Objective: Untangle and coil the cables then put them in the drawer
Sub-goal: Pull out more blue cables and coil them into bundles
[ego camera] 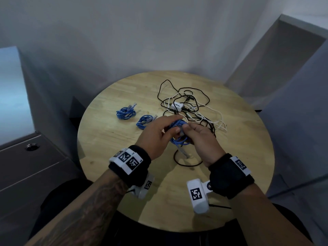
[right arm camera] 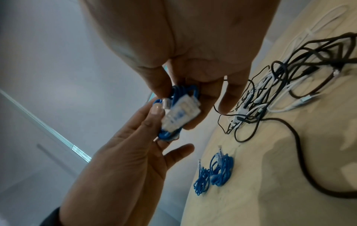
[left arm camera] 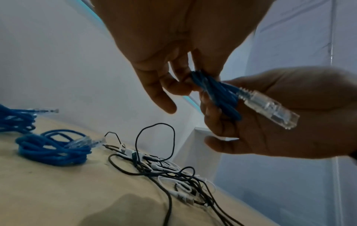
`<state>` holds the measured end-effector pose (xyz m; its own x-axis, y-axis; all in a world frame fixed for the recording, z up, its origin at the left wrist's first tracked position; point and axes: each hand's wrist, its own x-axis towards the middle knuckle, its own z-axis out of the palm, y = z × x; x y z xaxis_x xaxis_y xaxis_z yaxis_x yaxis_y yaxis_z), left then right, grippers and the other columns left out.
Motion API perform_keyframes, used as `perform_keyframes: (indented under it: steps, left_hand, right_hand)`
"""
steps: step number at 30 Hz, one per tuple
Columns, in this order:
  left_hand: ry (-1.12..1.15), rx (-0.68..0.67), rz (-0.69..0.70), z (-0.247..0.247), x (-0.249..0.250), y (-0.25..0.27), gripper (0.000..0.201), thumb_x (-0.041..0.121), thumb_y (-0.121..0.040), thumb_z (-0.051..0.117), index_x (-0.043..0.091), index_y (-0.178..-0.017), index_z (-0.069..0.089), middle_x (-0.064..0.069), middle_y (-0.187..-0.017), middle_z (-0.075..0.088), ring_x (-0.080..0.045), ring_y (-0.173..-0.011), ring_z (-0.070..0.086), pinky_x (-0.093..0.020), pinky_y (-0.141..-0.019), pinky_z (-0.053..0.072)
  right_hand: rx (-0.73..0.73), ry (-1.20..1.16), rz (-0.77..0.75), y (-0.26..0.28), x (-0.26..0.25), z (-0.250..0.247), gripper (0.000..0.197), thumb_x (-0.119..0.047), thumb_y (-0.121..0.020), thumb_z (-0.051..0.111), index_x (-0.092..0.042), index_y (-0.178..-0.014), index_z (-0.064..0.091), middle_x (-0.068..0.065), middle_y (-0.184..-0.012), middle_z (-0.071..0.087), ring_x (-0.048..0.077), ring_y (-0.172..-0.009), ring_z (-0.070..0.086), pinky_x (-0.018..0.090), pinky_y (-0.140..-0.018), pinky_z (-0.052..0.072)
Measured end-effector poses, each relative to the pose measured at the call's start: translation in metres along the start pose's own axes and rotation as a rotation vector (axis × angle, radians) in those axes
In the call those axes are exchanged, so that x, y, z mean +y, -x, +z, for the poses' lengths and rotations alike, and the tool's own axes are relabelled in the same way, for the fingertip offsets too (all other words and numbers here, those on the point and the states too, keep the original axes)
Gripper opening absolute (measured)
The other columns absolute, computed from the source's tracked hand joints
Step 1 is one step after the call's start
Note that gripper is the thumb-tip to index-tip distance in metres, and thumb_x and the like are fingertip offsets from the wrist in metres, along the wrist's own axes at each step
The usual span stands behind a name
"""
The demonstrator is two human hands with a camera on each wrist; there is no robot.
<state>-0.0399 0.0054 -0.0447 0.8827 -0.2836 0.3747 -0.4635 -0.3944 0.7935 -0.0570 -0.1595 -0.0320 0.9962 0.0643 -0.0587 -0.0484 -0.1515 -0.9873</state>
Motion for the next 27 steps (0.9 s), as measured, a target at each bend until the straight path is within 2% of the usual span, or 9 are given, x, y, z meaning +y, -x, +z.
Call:
perform_keyframes:
  steps: [3,5,8,11,14,19,23,25,27]
  left_hand:
    - [-0.007,0.037,-0.007,-0.001,0.003,-0.002,0.024,0.019,-0.095,0.06,0.023,-0.119,0.062,0.015,-0.098,0.062,-0.003,-0.086,0.058,-0.015,-0.071,0.045]
    - [0.051,0.107,-0.055,-0.003,0.002,-0.003,0.02,0.019,-0.094,0.06,0.023,-0.113,0.063,0.014,-0.095,0.064,-0.005,-0.085,0.06,-0.02,-0.07,0.049]
    - [0.126,0.171,-0.117,-0.004,-0.002,-0.003,0.019,0.023,-0.095,0.06,0.017,-0.113,0.065,0.007,-0.099,0.068,-0.009,-0.09,0.063,-0.027,-0.074,0.053]
    - [0.27,0.204,-0.2,-0.002,0.002,-0.004,0.017,0.018,-0.098,0.056,0.01,-0.109,0.066,0.008,-0.083,0.066,-0.002,-0.072,0.061,-0.024,-0.063,0.051]
    - [0.456,0.159,-0.318,-0.002,0.007,-0.003,0.021,0.021,-0.101,0.051,0.009,-0.102,0.067,0.007,-0.071,0.063,-0.005,-0.064,0.058,-0.028,-0.055,0.05]
    - [0.66,0.064,-0.425,-0.01,0.006,-0.003,0.027,0.029,-0.101,0.049,0.01,-0.103,0.069,-0.002,-0.085,0.065,-0.014,-0.078,0.058,-0.028,-0.057,0.048]
    - [0.544,0.061,-0.424,-0.011,0.003,-0.003,0.02,0.02,-0.095,0.061,0.011,-0.112,0.065,-0.004,-0.083,0.064,-0.011,-0.071,0.057,-0.031,-0.054,0.051]
    - [0.498,0.094,-0.429,-0.008,0.002,-0.004,0.021,0.016,-0.092,0.065,0.008,-0.112,0.065,-0.007,-0.083,0.065,-0.01,-0.067,0.059,-0.033,-0.055,0.055]
    - [0.464,0.119,-0.425,-0.007,0.002,-0.004,0.016,0.016,-0.093,0.064,0.008,-0.107,0.067,0.001,-0.076,0.064,-0.011,-0.066,0.058,-0.036,-0.059,0.058]
  right_hand:
    - [-0.052,-0.042,0.006,0.003,-0.004,0.0,0.025,-0.025,-0.102,0.053,-0.005,-0.097,0.067,0.007,-0.086,0.068,0.015,-0.084,0.065,0.037,-0.086,0.053]
    - [-0.1,-0.053,-0.016,0.003,-0.007,0.0,0.013,-0.02,-0.098,0.06,-0.011,-0.104,0.067,0.004,-0.091,0.067,0.013,-0.086,0.065,0.035,-0.083,0.054]
    - [-0.127,-0.088,-0.043,0.002,-0.006,0.001,0.017,-0.014,-0.094,0.065,-0.014,-0.11,0.07,0.001,-0.094,0.071,0.012,-0.089,0.066,0.03,-0.079,0.053]
    - [-0.092,-0.137,-0.112,0.002,-0.007,0.002,0.025,-0.01,-0.093,0.065,-0.009,-0.117,0.069,0.001,-0.101,0.075,0.011,-0.094,0.07,0.022,-0.08,0.053]
    - [-0.022,-0.216,-0.146,0.001,-0.009,0.002,0.032,-0.006,-0.092,0.064,-0.001,-0.124,0.064,0.007,-0.101,0.076,0.015,-0.093,0.072,0.023,-0.08,0.056]
    - [-0.033,-0.228,-0.13,-0.001,-0.004,0.004,0.032,-0.005,-0.095,0.059,-0.001,-0.126,0.062,0.013,-0.108,0.075,0.023,-0.1,0.072,0.028,-0.086,0.057]
    - [0.079,-0.16,-0.137,-0.003,-0.001,0.004,0.024,-0.005,-0.098,0.056,-0.011,-0.12,0.065,0.003,-0.098,0.077,0.015,-0.089,0.072,0.022,-0.076,0.056]
    - [0.098,-0.113,-0.163,-0.004,0.0,0.005,0.024,-0.006,-0.1,0.053,-0.02,-0.115,0.065,0.003,-0.098,0.076,0.017,-0.089,0.071,0.026,-0.079,0.057]
    - [0.08,-0.082,-0.18,-0.004,0.0,0.006,0.026,-0.006,-0.102,0.05,-0.023,-0.114,0.065,0.0,-0.098,0.075,0.016,-0.092,0.07,0.027,-0.085,0.057]
